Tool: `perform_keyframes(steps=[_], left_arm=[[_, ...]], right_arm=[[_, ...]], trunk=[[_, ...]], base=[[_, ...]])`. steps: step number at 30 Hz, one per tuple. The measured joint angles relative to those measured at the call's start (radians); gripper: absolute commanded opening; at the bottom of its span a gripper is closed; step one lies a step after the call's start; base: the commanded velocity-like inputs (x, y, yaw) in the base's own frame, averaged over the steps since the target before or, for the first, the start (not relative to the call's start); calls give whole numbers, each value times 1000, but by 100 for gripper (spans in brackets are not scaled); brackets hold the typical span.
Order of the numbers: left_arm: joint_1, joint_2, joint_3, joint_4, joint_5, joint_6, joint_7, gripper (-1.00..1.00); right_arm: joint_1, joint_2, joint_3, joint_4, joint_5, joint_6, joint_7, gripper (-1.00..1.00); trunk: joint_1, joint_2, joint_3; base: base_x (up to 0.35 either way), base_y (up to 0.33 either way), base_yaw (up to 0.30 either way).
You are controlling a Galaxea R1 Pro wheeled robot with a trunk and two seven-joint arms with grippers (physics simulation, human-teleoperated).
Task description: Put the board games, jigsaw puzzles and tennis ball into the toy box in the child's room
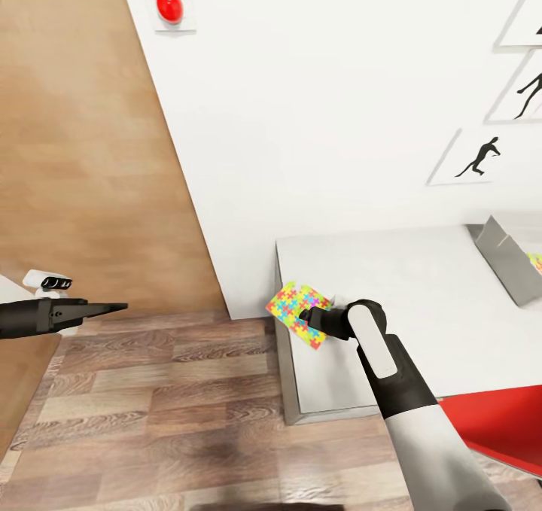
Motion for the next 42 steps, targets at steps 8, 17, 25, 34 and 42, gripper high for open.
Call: perform_keyframes(steps=[8,17,25,34,42], left_arm=[[0,0,0,0,1,0,0,100],[0,0,0,0,2,0,0,100],[0,0,0,0,2,0,0,100],[0,1,-1,0,2,0,0,100],[0,0,0,0,1,0,0,100]], right_arm=[[0,0,0,-1,0,-1,0,100],[0,-3,0,-2,0,-1,0,100],[2,-2,1,-11,-1,-1,-1,100],[9,-7,3,-90,-1,5,-7,100],[19,-10,6,-216,-11,11,-8,100]], trunk=[[0,0,0],[0,0,10],[0,0,23],[0,0,37],[0,0,50]], base=[[0,37,0],[0,2,-19],[0,0,-57],[0,0,-54],[0,0,-10]])
